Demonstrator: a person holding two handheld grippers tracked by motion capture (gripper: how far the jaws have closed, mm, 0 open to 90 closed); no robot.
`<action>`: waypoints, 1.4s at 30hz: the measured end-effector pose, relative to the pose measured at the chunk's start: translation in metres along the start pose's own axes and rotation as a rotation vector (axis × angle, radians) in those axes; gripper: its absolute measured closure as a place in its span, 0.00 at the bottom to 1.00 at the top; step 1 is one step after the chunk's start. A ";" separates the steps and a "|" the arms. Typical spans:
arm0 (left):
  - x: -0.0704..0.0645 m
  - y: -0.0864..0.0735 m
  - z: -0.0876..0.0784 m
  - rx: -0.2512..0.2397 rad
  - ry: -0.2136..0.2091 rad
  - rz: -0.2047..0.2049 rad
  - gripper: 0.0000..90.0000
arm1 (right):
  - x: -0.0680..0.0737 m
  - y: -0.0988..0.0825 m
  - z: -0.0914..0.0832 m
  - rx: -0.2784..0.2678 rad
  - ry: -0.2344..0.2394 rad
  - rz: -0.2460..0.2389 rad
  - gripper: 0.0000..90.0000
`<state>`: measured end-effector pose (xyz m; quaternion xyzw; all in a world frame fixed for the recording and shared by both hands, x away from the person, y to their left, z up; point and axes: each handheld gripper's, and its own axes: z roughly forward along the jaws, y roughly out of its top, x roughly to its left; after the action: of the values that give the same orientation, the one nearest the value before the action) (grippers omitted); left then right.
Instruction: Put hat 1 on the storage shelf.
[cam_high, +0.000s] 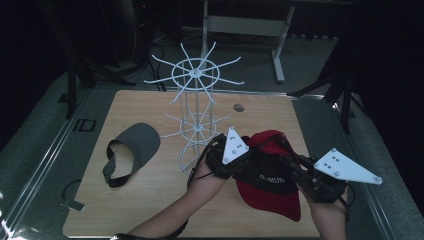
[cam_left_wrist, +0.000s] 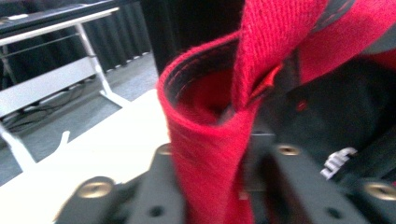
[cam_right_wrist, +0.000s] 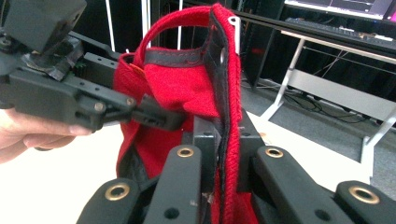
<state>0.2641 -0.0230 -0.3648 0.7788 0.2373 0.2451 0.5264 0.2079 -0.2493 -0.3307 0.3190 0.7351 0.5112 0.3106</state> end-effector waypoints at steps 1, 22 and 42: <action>-0.001 0.001 0.000 0.005 -0.002 0.011 0.92 | 0.000 0.000 0.000 0.001 0.001 0.002 0.94; -0.005 0.016 -0.001 0.004 0.003 0.040 0.97 | 0.003 -0.028 -0.010 0.011 0.022 0.062 0.91; -0.014 0.029 -0.010 -0.047 -0.070 0.057 0.97 | 0.007 -0.028 -0.031 -0.054 0.182 0.028 0.52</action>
<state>0.2496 -0.0344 -0.3361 0.7808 0.1907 0.2381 0.5452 0.1750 -0.2681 -0.3491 0.2730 0.7418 0.5619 0.2439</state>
